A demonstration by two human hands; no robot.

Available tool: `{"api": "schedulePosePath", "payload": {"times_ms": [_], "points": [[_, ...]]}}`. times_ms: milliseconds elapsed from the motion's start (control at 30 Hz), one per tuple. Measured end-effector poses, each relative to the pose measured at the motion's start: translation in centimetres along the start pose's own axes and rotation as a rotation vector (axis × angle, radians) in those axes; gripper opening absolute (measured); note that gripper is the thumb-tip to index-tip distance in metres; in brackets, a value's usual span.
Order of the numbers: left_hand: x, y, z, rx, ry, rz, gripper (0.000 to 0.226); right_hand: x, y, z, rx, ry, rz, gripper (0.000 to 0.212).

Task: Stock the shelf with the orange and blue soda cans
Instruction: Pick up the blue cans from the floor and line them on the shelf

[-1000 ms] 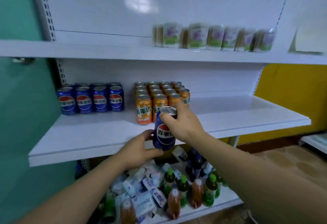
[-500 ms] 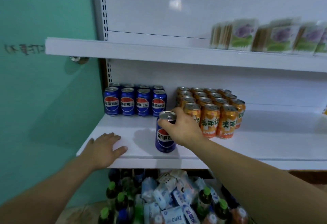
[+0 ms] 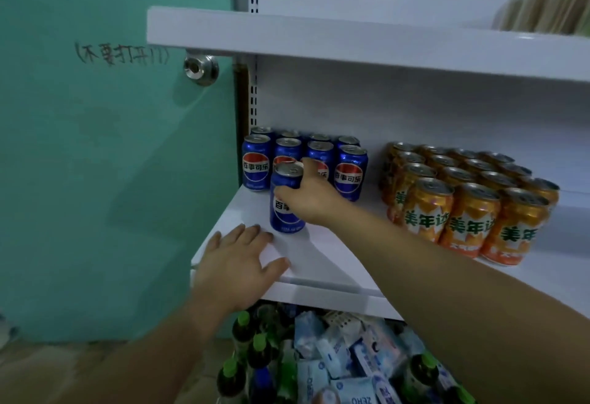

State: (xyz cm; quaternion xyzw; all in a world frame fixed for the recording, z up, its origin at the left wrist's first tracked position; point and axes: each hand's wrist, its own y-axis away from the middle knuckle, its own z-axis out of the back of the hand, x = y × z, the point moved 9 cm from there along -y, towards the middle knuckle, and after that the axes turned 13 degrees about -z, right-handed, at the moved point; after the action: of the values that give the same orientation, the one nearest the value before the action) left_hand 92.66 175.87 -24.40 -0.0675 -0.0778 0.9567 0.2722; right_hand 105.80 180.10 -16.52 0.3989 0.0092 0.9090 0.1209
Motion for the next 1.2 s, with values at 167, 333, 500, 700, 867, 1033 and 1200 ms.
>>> {"api": "schedulePosePath", "payload": {"times_ms": [167,333,500,700,867,1033,1200], "points": [[0.0,0.1,0.0,-0.024,0.007,-0.007,0.093,3.3,-1.7,-2.6,-0.019,0.011,0.092,0.078],[0.1,0.0,-0.2,-0.030,-0.006,-0.011,0.092,5.0,-3.4,-3.8,-0.023,0.016,0.105,0.076],[0.2,0.0,-0.4,-0.024,-0.011,-0.015,0.079,5.6,-4.6,-4.3,-0.038,-0.002,0.091,0.072],[0.1,0.1,-0.2,-0.046,0.007,-0.005,0.092,5.8,-5.3,-4.4,-0.042,-0.041,0.124,0.073],[0.0,0.2,0.0,-0.053,0.013,-0.003,0.092,5.6,-5.9,-4.6,-0.075,-0.057,0.131,0.075],[-0.1,0.2,-0.1,-0.028,0.002,-0.006,0.092,5.4,-5.8,-5.1,-0.065,-0.011,0.112,0.083],[-0.2,0.2,0.0,0.027,0.011,-0.011,0.092,3.1,-2.1,-2.3,-0.087,0.076,0.101,0.078]]}}
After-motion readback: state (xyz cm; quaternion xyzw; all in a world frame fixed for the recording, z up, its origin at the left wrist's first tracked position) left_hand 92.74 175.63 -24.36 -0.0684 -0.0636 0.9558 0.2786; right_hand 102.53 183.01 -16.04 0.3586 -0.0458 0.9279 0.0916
